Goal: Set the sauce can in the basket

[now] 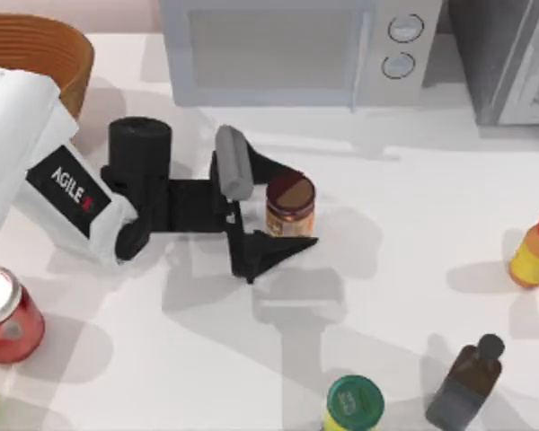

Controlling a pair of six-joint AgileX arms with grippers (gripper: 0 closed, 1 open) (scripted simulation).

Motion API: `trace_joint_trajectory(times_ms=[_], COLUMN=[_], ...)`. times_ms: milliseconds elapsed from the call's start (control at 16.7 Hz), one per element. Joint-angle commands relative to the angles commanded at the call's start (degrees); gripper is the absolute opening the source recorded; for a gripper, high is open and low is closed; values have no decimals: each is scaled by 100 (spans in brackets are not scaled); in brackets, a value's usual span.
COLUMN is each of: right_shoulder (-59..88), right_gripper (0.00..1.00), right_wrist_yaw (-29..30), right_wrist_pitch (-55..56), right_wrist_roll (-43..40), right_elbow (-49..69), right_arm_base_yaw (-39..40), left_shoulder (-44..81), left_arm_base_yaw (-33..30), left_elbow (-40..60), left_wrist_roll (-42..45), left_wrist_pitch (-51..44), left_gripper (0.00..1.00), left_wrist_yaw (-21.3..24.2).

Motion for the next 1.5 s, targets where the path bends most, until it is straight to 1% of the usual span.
trace_joint_trajectory(times_ms=[120,300,1080,1140,1500], right_shoulder=[0,0,0,0,0], right_gripper=[100,100,100,100,100], right_wrist_yaw=[0,0,0,0,0], right_wrist_pitch=[0,0,0,0,0], right_wrist_roll=[0,0,0,0,0], right_elbow=[0,0,0,0,0], right_arm_base_yaw=[0,0,0,0,0], left_shoulder=[110,114,114,114,114], left_arm_base_yaw=[-136,-141,-141,-141,-141], left_elbow=[89,92,92,92,92], left_wrist_roll=[-125,-129,-129,-129,-129], left_wrist_pitch=[132,136,136,136,136], left_gripper=[100,100,2,0,0], left_wrist_yaw=[-122,-126,-126,-126,-126])
